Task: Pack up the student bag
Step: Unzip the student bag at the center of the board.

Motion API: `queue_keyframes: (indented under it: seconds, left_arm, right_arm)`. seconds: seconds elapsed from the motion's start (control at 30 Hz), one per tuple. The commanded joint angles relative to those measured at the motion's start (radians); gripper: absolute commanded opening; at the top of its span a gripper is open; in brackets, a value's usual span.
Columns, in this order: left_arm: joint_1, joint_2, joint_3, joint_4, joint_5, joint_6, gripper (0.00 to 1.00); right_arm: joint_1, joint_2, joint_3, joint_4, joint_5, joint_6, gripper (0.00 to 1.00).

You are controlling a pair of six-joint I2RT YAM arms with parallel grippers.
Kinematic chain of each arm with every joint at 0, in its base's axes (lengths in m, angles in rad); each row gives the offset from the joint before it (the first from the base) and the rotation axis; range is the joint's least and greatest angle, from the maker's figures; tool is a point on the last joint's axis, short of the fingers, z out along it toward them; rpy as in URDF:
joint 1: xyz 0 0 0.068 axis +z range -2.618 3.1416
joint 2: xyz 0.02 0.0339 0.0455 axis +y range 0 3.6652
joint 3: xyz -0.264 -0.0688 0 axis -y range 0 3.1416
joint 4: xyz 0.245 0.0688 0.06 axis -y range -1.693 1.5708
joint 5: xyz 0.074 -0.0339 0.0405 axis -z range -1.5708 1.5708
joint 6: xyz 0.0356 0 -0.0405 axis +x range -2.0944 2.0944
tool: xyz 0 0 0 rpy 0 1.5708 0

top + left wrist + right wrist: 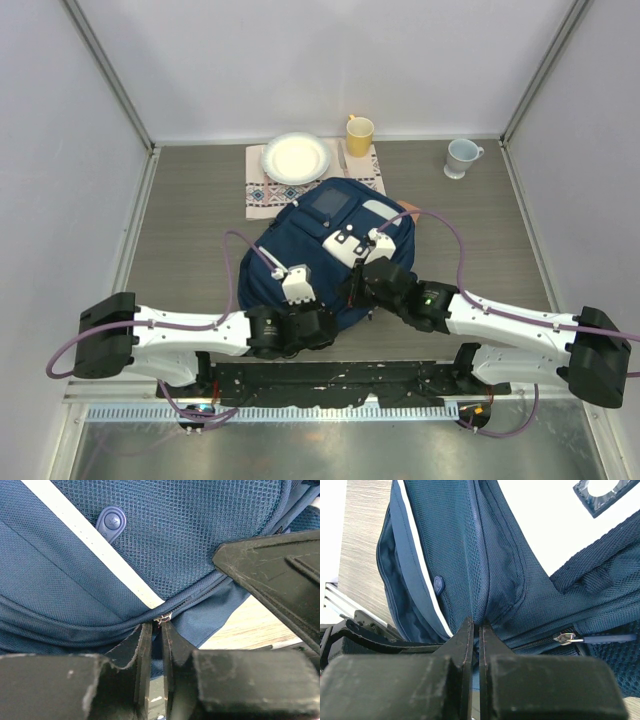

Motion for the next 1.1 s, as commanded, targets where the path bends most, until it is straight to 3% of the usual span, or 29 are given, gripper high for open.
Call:
queue_keyframes:
  seconds: [0.0,0.3,0.43,0.6,0.77,1.07]
  left_arm:
    - [0.012,-0.019,-0.023,0.077,-0.141,-0.020,0.18]
    - [0.012,-0.006,-0.039,0.111,-0.190,-0.104,0.16]
    - [0.012,0.026,-0.022,0.085,-0.210,-0.140,0.00]
    - [0.010,0.017,-0.019,0.048,-0.211,-0.140,0.00]
    - [0.010,-0.056,-0.048,-0.038,-0.178,-0.111,0.00]
    - [0.009,-0.236,-0.086,-0.291,-0.087,-0.083,0.00]
  right_arm:
    - [-0.001,-0.048,0.022,0.098,0.024,-0.019,0.01]
    - [0.008,-0.048,0.020,0.101,0.021,-0.019,0.01]
    - [0.016,-0.049,0.017,0.100,0.027,-0.021,0.01]
    - [0.021,-0.057,0.014,0.075,0.059,-0.013,0.01]
    - [0.015,-0.065,0.043,0.011,0.164,-0.027,0.01]
    - [-0.096,-0.035,0.080,0.002,0.124,-0.047,0.01]
